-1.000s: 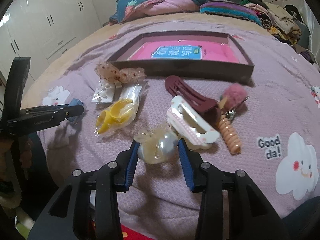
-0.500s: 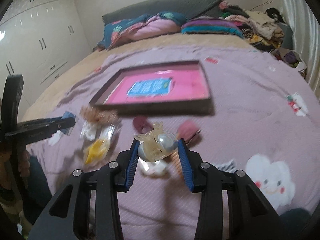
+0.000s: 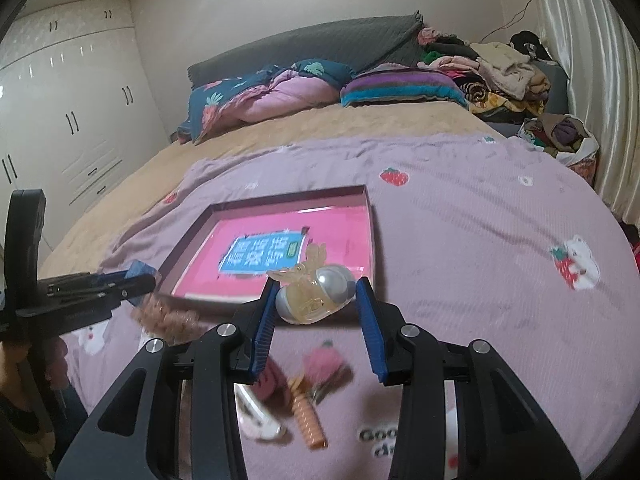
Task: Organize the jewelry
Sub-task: 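Carry the blue box into the tray with the left while the right carries the clip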
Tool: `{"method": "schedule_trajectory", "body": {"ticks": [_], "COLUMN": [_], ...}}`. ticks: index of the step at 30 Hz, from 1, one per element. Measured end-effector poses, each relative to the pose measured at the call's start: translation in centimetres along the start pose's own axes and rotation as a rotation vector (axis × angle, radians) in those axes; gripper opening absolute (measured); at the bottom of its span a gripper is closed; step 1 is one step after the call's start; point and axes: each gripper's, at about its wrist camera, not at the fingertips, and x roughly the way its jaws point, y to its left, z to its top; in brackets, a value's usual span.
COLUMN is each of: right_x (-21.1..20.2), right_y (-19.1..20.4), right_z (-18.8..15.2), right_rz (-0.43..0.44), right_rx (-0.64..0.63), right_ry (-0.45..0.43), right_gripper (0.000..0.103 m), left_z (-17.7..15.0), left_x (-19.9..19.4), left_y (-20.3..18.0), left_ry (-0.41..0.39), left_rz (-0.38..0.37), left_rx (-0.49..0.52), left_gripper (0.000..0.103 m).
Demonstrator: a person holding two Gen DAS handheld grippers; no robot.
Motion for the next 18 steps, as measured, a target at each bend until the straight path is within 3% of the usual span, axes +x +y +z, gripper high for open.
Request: {"method": "schedule_trajectory", "body": {"ticks": [9, 18], "right_x": [3.3, 7.3], "right_y": [-0.7, -0.1], "right_z": [2.9, 4.1], "right_rz": [0.032, 0.032], "right_rx": [0.012, 0.002], "right_ry": [0.022, 0.061], "right_gripper": [0.038, 0.038], "left_z": [2.8, 3.6], "left_x": [3.3, 6.9], "left_y": [-0.1, 0.3], "left_ry": [0.02, 0.075], "left_rz": [0.012, 0.029], "left_rx": [-0.016, -0.037], "left_gripper": [0.025, 0.025]}}
